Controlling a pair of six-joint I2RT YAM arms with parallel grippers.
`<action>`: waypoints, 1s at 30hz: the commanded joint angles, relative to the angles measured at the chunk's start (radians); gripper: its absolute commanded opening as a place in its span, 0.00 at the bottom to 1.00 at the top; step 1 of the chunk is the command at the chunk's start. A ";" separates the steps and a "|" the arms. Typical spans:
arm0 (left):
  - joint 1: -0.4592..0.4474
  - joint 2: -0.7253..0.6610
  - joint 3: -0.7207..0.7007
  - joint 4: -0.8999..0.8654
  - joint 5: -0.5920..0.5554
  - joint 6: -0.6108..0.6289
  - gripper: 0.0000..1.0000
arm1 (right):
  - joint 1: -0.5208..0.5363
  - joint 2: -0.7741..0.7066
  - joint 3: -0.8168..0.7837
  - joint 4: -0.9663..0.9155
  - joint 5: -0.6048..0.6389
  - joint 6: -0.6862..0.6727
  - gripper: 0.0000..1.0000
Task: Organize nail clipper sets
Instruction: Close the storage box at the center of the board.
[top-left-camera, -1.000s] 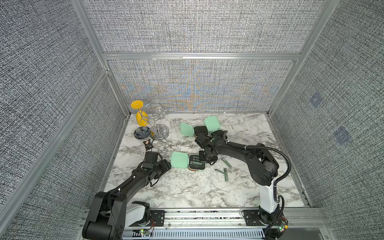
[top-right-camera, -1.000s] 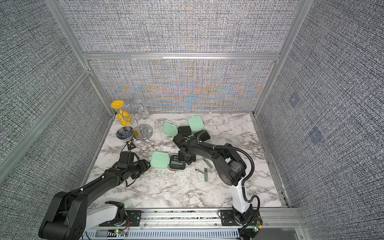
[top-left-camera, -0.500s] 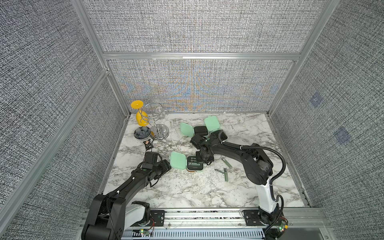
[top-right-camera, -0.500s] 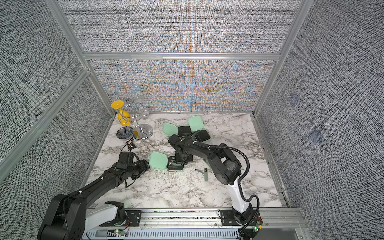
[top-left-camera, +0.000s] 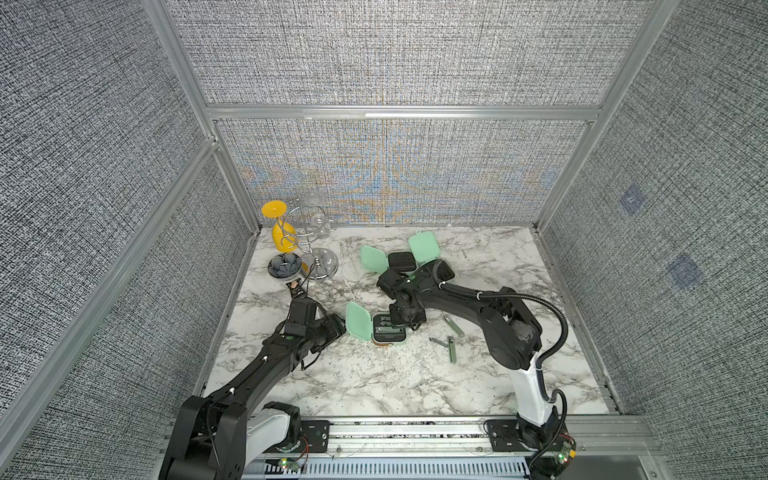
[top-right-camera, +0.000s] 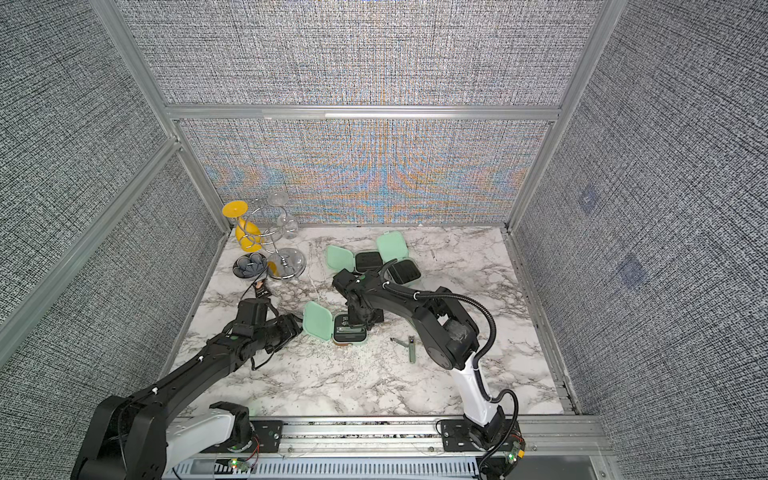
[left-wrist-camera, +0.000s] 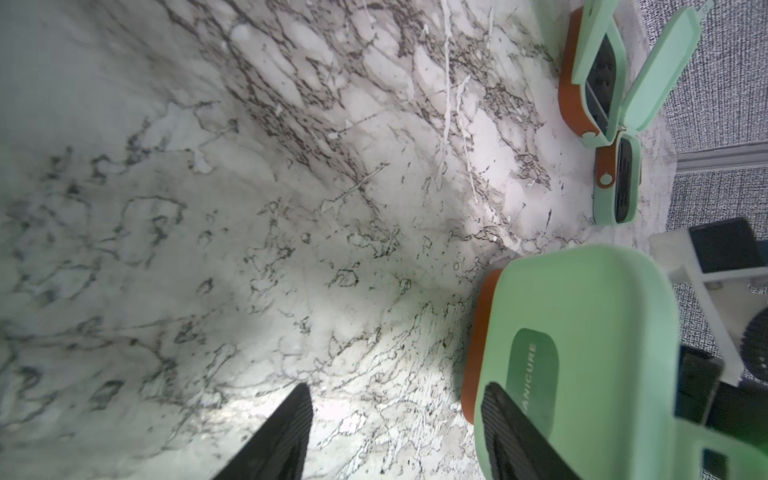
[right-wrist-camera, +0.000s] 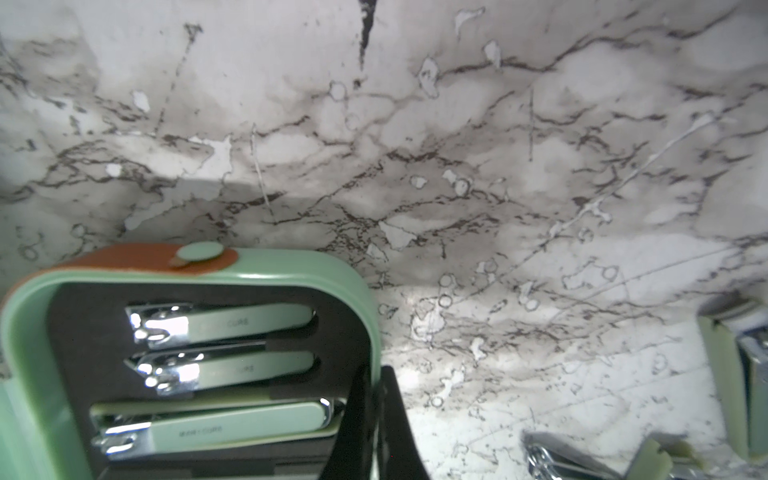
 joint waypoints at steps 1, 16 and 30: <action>-0.019 0.009 0.016 0.000 0.007 0.006 0.67 | 0.005 0.001 0.013 -0.004 0.001 0.001 0.00; -0.119 0.034 0.061 -0.034 -0.053 0.013 0.67 | 0.011 0.021 0.043 -0.019 0.002 -0.004 0.00; -0.190 0.060 0.098 -0.060 -0.102 0.015 0.67 | 0.040 0.069 0.112 -0.093 0.070 -0.023 0.00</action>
